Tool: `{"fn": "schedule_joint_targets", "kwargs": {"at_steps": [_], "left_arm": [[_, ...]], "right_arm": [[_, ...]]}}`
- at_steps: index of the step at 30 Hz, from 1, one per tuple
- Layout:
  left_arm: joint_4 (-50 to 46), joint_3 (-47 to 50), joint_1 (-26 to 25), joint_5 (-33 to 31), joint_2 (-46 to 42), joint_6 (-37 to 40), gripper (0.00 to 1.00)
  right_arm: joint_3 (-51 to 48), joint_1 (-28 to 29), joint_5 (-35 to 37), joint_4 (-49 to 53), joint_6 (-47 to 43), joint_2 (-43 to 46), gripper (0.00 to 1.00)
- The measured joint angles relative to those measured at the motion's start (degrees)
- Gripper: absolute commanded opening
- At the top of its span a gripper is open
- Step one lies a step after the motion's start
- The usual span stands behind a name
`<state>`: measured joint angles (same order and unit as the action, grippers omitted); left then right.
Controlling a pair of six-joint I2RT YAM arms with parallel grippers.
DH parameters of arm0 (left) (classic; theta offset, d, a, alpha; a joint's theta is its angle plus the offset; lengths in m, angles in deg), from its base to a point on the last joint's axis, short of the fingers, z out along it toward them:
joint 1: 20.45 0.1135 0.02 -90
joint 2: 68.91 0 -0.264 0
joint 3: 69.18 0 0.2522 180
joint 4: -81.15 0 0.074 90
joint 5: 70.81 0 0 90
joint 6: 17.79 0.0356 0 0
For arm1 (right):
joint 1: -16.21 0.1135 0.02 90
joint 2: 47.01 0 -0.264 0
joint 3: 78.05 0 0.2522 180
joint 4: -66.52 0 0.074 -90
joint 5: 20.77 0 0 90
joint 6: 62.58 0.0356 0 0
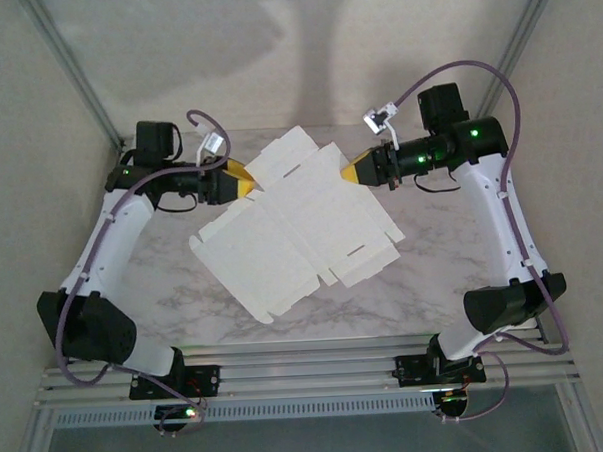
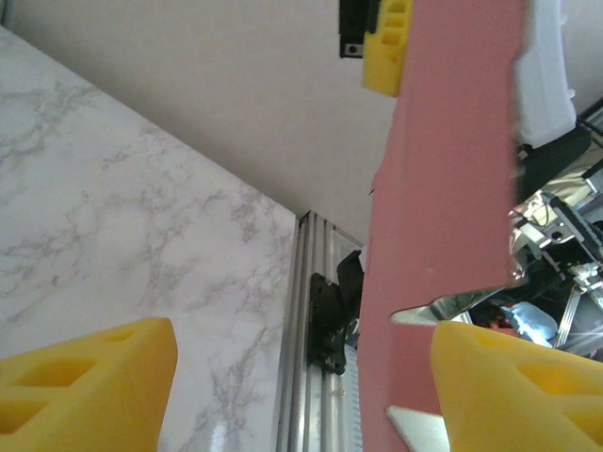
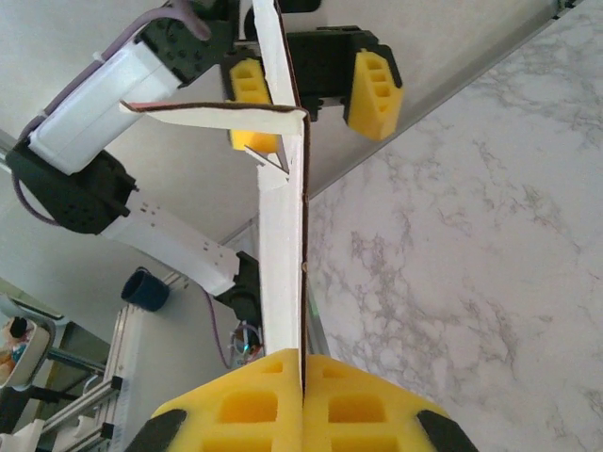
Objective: Fold the paper box
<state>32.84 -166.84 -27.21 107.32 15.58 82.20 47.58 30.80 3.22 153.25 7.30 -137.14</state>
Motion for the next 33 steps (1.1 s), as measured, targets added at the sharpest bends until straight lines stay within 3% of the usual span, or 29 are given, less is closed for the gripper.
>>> {"fn": "schedule_joint_targets", "kwargs": {"at_steps": [6,14,23,33], "left_arm": [[8.98,2.21,-2.40,0.24,-1.42,-7.96,0.70],[12.59,4.42,-2.91,0.44,-1.42,-11.65,0.64],[15.10,5.64,-2.82,0.44,-1.53,-14.73,0.81],[15.76,4.55,3.65,0.57,-2.19,-15.47,0.76]], "right_arm": [[0.00,0.02,0.02,-0.33,0.20,-0.02,0.00],[0.20,0.02,0.44,-0.57,0.44,-0.02,0.00],[1.05,0.00,0.39,-1.14,0.74,-0.04,0.00],[-1.42,-0.04,-0.07,-0.72,-0.79,0.87,0.00]]}}
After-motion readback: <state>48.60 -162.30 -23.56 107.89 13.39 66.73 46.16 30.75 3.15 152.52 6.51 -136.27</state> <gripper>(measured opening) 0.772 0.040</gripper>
